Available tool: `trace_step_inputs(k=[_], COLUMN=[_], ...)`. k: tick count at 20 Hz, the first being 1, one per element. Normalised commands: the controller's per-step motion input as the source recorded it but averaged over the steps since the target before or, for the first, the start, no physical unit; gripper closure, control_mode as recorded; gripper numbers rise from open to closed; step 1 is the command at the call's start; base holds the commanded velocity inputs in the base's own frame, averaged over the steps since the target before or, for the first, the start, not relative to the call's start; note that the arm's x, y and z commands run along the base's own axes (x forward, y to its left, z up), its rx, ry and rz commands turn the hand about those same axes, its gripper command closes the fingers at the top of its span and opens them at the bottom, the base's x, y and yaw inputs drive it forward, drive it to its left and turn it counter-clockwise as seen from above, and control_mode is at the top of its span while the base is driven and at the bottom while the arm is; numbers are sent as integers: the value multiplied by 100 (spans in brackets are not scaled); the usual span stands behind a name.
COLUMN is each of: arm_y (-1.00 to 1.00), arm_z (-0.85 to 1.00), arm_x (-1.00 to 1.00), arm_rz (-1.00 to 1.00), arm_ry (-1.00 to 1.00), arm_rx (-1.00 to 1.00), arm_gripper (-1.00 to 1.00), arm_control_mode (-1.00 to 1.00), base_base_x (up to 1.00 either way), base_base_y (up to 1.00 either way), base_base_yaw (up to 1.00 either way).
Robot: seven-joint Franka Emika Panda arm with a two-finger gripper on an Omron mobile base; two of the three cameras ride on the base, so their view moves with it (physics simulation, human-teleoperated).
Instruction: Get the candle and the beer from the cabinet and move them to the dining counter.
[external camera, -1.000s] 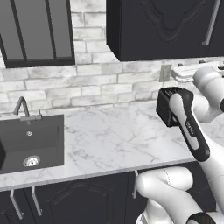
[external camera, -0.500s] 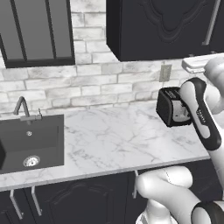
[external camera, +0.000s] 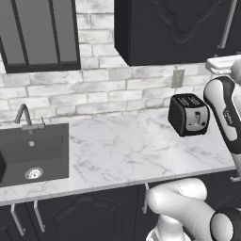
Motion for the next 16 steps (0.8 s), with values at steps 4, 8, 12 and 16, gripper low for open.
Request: trace_step_inputs(k=[4,8,12,16], arm_y=[-39,-42,-38,-31], arm_z=[0,0,1,12], arm_x=[20,18,18,18], arm_rz=[0,0,0,0], arm_ry=[0,0,0,-1], arm_rx=[7,8,6,3], arm_gripper=[-100,-100,-100,-100], arm_control_mode=[-100,-100,-100,-100], base_base_x=[0,0,0,0], base_base_y=[0,0,0,0], base_base_yaw=[0,0,0,0])
